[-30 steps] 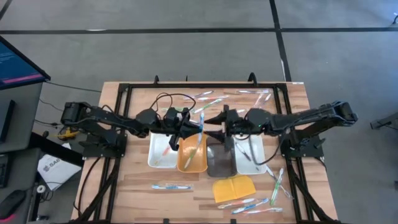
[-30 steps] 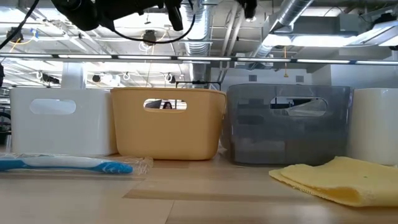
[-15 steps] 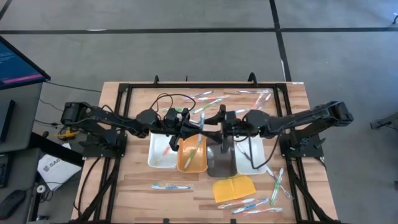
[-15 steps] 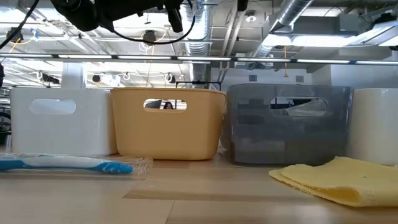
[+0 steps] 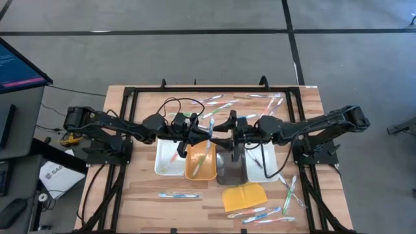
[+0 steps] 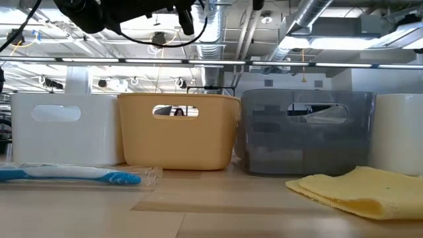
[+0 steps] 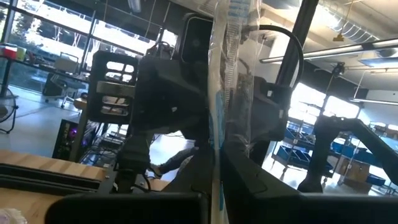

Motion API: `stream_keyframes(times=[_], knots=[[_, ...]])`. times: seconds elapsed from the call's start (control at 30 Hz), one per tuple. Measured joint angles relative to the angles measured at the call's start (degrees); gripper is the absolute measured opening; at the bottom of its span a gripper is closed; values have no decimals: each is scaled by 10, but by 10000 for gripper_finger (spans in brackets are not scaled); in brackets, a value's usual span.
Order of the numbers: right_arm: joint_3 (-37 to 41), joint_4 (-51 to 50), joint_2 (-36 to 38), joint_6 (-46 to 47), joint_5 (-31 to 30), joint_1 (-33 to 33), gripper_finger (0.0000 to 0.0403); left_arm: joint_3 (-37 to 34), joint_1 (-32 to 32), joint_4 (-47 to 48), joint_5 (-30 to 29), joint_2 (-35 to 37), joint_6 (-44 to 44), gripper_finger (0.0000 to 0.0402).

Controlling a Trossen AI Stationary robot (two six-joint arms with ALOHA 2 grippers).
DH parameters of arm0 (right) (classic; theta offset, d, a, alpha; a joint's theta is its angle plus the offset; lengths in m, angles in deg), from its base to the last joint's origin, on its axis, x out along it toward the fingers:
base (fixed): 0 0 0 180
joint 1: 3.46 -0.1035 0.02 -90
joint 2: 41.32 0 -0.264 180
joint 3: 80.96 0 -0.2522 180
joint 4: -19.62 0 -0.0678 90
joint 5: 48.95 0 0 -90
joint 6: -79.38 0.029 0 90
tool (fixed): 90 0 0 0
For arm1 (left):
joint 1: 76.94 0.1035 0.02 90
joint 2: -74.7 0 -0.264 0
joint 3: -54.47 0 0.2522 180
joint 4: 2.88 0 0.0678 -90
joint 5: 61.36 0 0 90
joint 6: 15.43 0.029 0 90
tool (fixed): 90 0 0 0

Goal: Pick & Place Toothbrushes
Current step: Put the blue toothbrush into the black bin

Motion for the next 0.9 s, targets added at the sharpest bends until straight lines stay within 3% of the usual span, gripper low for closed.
stream_keyframes(times=[0.37,0.63,0.83,0.9], knots=[[0,5,0,1,0,8,145,0,4,3,0,0,0,6],[0,1,0,10,0,12,83,0,4,4,-4,0,0,7],[0,-10,0,25,-1,20,17,0,4,7,-6,0,-16,27],[0,-10,0,38,-2,21,13,0,4,7,-6,0,-18,32]])
